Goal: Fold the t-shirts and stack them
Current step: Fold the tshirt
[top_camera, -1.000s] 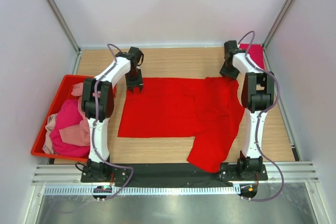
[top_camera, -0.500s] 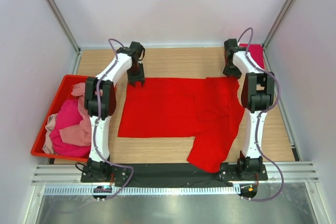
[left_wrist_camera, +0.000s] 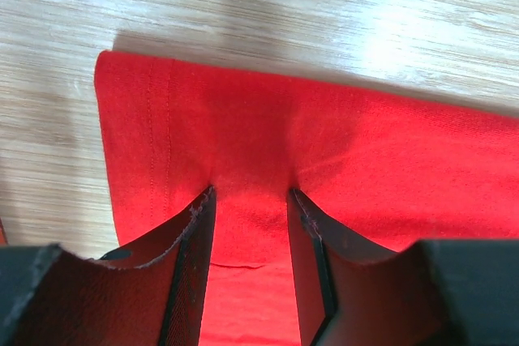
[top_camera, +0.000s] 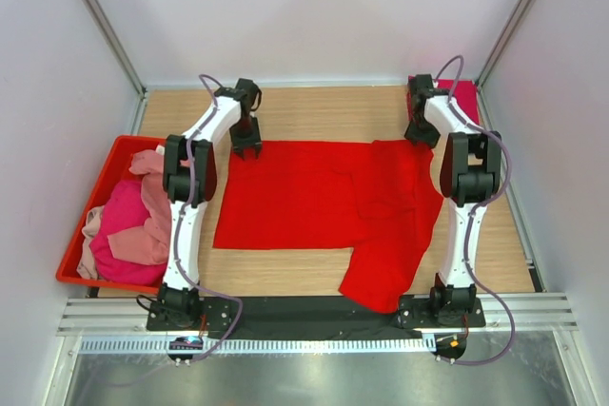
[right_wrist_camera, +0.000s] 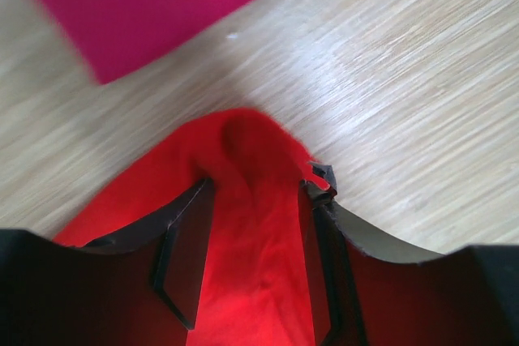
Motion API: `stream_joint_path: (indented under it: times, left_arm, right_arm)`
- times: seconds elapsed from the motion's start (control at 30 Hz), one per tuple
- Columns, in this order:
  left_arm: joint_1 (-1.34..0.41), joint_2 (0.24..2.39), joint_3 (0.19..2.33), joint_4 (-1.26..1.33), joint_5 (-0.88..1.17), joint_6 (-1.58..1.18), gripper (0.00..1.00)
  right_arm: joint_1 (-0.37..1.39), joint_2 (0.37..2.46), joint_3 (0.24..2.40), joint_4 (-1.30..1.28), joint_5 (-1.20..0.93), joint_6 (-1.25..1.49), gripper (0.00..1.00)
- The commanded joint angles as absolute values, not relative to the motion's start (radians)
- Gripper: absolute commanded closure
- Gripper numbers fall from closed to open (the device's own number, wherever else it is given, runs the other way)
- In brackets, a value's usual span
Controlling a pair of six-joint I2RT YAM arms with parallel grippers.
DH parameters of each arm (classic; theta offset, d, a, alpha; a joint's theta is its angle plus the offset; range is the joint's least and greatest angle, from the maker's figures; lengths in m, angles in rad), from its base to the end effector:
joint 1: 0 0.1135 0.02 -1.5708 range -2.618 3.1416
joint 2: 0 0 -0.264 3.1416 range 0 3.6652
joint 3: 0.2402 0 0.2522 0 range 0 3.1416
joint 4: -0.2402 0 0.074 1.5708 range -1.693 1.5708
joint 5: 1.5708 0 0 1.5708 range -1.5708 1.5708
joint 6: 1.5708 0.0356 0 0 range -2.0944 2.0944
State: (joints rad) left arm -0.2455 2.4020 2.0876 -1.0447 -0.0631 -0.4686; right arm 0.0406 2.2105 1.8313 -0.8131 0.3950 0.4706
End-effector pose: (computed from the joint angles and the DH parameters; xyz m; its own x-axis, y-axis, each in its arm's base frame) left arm 0.4754 -0.1168 0.1657 -0.9499 -0.2267 -0.2153 -0.2234 0.9739 -0.0399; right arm 0.4670 0.0053 0.1911 -0.7801 0.3872 -0.4915 0.5142 0.8442 -0.1512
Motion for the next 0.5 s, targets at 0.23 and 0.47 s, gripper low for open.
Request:
stream_joint_path:
  times: [0.23,0.47]
  left_arm:
    - [-0.215,2.448,2.010,-1.029,-0.078,-0.469,0.57]
    - [-0.215,2.490,2.101,-1.048,-0.060,-0.471,0.57]
  right_arm:
    - [-0.034,2.263,1.792,-0.856,0.508,0.466,0.48]
    - [-0.025,2.316,1.891,-0.877,0.431,0.469,0.47]
